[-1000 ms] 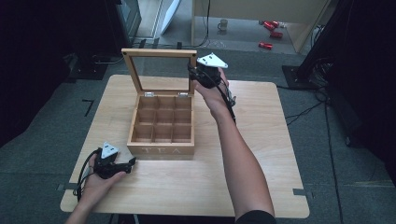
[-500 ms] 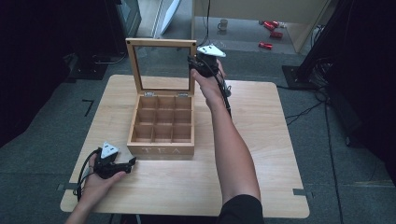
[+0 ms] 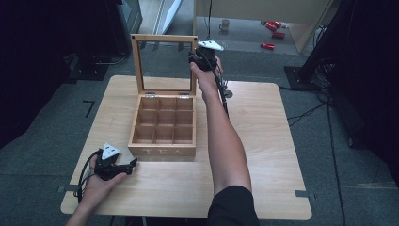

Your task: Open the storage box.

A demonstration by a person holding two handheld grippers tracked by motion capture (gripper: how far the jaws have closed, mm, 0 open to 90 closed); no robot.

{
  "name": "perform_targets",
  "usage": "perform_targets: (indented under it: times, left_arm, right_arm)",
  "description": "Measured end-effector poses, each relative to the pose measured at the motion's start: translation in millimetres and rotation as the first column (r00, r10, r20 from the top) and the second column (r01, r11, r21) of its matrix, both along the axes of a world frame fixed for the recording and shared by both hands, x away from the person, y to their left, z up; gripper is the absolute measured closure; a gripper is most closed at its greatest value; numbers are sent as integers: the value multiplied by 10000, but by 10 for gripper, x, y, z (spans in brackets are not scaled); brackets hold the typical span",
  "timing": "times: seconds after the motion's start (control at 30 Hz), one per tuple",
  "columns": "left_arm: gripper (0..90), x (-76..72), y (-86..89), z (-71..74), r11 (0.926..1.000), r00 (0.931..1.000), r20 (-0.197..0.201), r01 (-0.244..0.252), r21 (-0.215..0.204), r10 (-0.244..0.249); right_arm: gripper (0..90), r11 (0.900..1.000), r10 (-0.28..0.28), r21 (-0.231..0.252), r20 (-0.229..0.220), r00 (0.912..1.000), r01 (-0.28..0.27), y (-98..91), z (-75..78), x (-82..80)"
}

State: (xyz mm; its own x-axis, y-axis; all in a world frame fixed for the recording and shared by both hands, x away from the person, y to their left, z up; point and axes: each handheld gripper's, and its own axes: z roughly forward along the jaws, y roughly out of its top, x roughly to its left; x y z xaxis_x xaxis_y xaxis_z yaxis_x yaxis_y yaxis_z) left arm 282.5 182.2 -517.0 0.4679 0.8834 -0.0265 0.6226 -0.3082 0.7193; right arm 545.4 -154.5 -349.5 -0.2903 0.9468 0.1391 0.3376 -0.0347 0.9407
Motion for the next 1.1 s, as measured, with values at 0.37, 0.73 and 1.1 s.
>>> perform_targets:
  times: [0.37,0.73,1.1]
  left_arm:
    - [172,24,-5,2,10000,10000,-20,40,-8,-40]
    - [174,23,-13,0,10000,10000,-15,17,24,-17]
    - [177,22,-10,2,10000,10000,-20,1,16,-1]
  right_arm:
    - [416,9997,108,-200,-121,9999,-111,-14,28,-49]
    - [96,9975,397,-573,-141,9991,-404,-110,149,-410]
    - [96,9988,367,-305,-201,9991,-373,-387,147,-882]
